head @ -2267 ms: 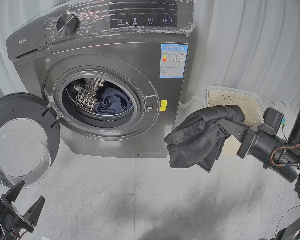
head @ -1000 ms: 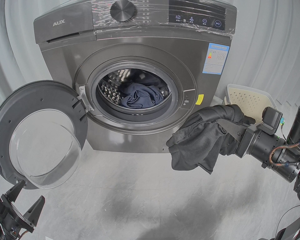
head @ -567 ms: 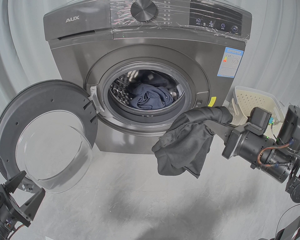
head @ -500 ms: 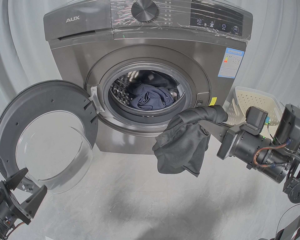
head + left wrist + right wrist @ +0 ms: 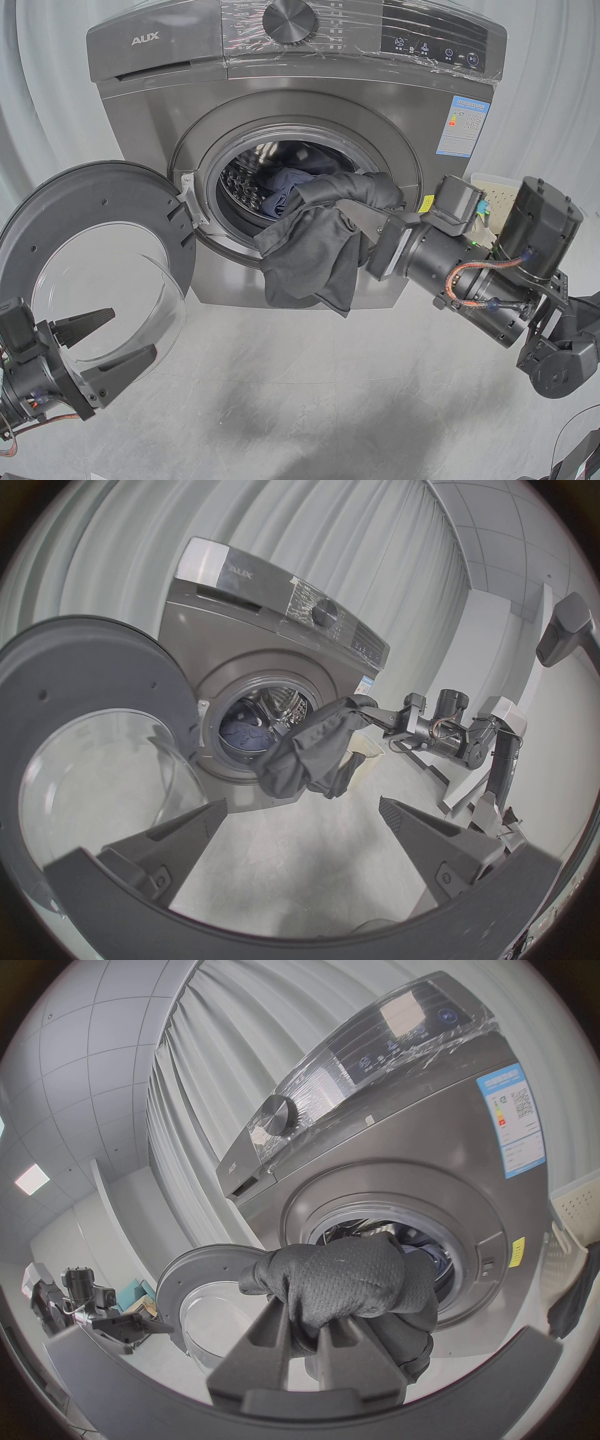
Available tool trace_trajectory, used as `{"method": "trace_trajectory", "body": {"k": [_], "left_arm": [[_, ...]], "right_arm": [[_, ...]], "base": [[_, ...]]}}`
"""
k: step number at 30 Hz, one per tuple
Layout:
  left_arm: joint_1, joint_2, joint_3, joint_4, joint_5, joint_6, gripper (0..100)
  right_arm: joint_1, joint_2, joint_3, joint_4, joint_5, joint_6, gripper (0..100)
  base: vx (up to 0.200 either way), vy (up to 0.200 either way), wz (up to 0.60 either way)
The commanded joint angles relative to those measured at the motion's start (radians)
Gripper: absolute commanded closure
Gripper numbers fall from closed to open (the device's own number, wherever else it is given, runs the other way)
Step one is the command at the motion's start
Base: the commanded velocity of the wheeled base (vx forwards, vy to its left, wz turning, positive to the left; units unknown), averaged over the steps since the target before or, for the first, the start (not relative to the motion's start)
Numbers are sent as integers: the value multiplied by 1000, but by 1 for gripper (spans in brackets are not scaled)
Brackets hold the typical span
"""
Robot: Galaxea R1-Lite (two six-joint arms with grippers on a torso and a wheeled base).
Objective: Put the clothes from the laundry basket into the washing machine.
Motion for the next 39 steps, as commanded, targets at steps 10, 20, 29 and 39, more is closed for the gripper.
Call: {"method": "trace_trajectory", "body": {"k": [10,20,29,39], "left_arm": [[-42,370,-13,-161,-124,-4,0],[-139,568,-60,-362,-139,-124,0],[-161,700,-166,-373,-139,-136,0],[-177,852,-235,-462,-125,-153,0]], "right_arm": [[25,163,-137,-118,-2,11,100],[48,169,-145,-121,-4,13,100],[61,172,-145,-146,-13,11,100],[73,170,-140,-147,-24,11,100]], "base": [[0,0,0],[0,0,0],[0,0,0],[0,0,0]]}}
